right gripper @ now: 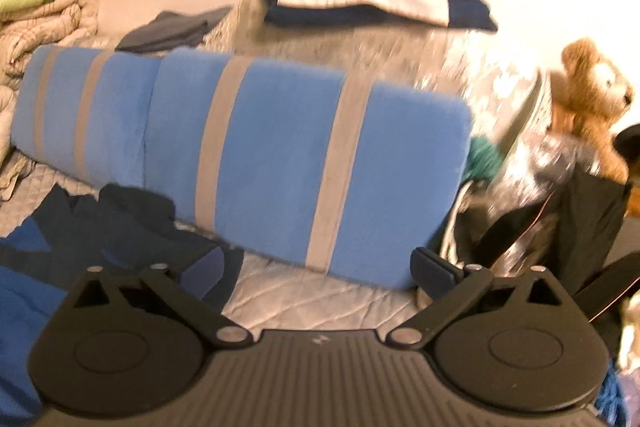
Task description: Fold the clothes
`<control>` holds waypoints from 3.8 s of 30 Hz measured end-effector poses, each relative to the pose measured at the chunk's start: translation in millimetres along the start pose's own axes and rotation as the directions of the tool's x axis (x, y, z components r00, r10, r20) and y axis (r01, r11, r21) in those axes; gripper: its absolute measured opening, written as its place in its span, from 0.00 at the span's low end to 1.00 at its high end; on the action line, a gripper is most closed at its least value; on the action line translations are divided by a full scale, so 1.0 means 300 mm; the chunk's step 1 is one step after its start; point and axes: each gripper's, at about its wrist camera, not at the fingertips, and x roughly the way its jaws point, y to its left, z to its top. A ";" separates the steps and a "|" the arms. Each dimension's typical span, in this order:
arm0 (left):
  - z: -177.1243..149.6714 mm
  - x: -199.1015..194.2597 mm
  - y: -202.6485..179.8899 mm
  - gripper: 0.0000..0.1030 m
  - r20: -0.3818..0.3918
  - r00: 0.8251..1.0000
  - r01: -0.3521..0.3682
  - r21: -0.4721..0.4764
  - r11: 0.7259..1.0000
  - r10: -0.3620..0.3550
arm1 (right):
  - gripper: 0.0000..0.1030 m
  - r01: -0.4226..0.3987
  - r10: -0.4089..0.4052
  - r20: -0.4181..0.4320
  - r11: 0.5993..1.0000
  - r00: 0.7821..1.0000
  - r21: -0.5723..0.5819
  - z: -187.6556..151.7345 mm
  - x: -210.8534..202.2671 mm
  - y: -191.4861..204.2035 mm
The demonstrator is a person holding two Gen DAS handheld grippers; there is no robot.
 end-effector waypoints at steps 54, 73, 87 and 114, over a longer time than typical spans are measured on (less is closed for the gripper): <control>-0.201 0.631 0.141 0.76 -0.299 0.952 0.139 0.239 0.961 -0.064 | 1.00 -0.192 0.180 -0.171 0.979 0.969 -0.061 -0.209 0.405 0.420; -0.360 0.924 0.164 0.17 -0.479 0.870 0.249 0.220 0.943 -0.118 | 1.00 -0.259 0.262 -0.201 0.965 0.944 0.041 -0.327 0.572 0.405; -0.319 0.818 0.166 0.05 -0.405 0.914 0.147 0.298 0.943 -0.014 | 0.84 -0.180 0.277 -0.307 0.934 0.911 0.307 -0.507 0.688 0.317; -0.342 0.873 0.097 0.25 -0.497 0.844 0.048 0.444 0.895 0.202 | 0.31 -0.316 0.436 -0.165 0.821 0.885 0.477 -0.612 0.602 0.262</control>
